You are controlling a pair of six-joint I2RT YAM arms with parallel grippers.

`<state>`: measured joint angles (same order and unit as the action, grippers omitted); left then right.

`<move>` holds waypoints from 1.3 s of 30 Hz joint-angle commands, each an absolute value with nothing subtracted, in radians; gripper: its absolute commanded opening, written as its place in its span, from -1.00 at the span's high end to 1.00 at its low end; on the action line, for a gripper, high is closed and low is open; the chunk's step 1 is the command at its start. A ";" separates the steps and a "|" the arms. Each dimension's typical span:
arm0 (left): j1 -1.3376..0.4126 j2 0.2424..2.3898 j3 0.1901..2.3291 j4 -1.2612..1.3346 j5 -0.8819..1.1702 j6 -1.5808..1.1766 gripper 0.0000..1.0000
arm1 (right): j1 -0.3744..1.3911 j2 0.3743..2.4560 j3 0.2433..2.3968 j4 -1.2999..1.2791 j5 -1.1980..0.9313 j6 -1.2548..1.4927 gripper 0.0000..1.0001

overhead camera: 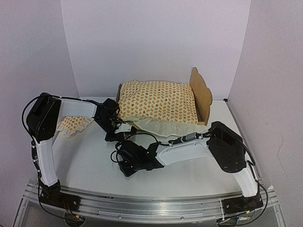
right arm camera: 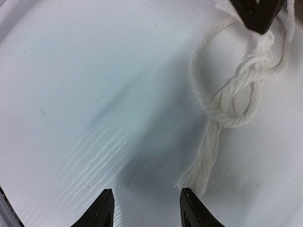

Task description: Set up the pet bed

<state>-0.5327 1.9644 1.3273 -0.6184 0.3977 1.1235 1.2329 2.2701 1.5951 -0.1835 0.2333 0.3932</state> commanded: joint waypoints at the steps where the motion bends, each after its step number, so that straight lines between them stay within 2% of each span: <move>1: -0.527 1.937 1.341 -0.611 0.423 1.107 1.00 | 1.219 2.286 1.652 -0.211 0.307 0.396 0.05; 6: -0.526 1.938 1.335 -0.609 0.424 1.107 1.00 | 1.215 2.256 1.642 -0.212 0.311 0.398 0.06; 15: -0.526 1.942 1.352 -0.614 0.427 1.097 1.00 | 1.214 2.365 1.682 -0.252 0.324 0.437 0.13; 17: -0.527 1.942 1.351 -0.614 0.428 1.095 1.00 | 1.207 2.388 1.691 -0.272 0.325 0.450 0.32; 18: -0.527 1.943 1.351 -0.615 0.428 1.091 1.00 | 1.204 2.395 1.691 -0.286 0.332 0.464 0.48; 19: -0.526 1.942 1.352 -0.616 0.428 1.087 1.00 | 1.204 2.394 1.681 -0.301 0.343 0.475 0.74; 21: -0.524 1.934 1.362 -0.622 0.428 1.069 1.00 | 1.204 2.370 1.638 -0.304 0.371 0.502 0.98; 27: -0.467 1.895 1.427 -0.674 0.426 0.977 1.00 | 1.186 2.254 1.508 -0.303 0.396 0.546 1.00; 39: -0.266 1.749 1.431 -0.697 0.317 0.966 1.00 | 1.086 2.055 1.337 -0.239 0.355 0.562 1.00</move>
